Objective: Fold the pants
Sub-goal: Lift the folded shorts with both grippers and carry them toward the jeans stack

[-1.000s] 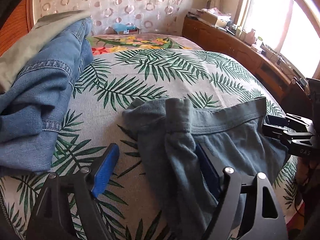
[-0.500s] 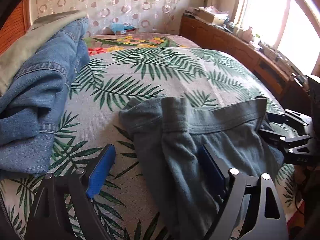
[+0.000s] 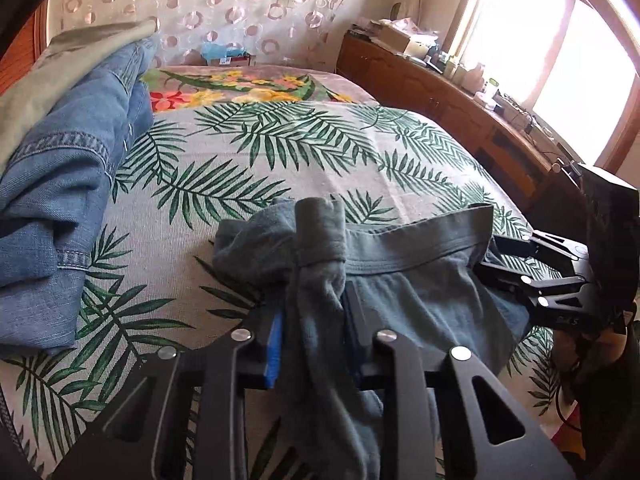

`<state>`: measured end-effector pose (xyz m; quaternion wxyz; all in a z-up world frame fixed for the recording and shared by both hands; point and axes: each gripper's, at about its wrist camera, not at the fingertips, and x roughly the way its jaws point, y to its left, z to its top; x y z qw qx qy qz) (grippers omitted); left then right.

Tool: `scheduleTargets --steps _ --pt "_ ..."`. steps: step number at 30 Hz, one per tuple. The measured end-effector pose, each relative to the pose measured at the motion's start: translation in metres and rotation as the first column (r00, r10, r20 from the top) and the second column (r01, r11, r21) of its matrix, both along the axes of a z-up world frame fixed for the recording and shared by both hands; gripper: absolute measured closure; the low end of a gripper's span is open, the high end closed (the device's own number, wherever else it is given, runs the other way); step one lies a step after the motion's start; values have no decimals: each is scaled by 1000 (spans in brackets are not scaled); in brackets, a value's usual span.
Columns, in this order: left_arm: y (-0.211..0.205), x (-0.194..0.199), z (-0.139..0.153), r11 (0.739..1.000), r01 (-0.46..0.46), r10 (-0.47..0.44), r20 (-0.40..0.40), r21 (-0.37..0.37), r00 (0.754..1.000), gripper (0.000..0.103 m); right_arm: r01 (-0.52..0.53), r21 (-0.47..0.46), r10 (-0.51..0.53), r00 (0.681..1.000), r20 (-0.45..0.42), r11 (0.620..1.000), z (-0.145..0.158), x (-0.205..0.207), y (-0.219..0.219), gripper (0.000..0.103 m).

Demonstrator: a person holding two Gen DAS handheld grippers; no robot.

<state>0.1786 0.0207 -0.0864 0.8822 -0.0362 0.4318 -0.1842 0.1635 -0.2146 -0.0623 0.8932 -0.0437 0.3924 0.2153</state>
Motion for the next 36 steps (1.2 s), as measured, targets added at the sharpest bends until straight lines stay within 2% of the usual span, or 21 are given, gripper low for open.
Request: scheduleTargets --steps 1,5,8,12,19,23,36 --pt "0 -2 1 1000 -2 2 7 1 1000 80 1 3 -1 1000 -4 1000 1 0 -1 59" --pt "0 -9 11 1000 0 0 42 -10 999 84 -18 23 19 999 -30 1000 1 1 0 84" --pt "-4 -17 21 1000 6 -7 78 2 997 85 -23 41 25 999 -39 999 2 3 -1 91" --pt "-11 -25 32 999 5 -11 113 47 994 86 -31 30 31 1000 3 999 9 -4 4 93" --pt "-8 -38 58 1000 -5 0 179 24 984 86 -30 80 22 995 97 996 34 -21 -1 93" --pt "-5 -44 76 998 -26 14 233 49 972 86 -40 89 26 987 157 995 49 -32 0 93" --pt "10 -56 107 997 -53 34 323 50 946 86 -84 122 52 969 240 989 75 -48 1 93"
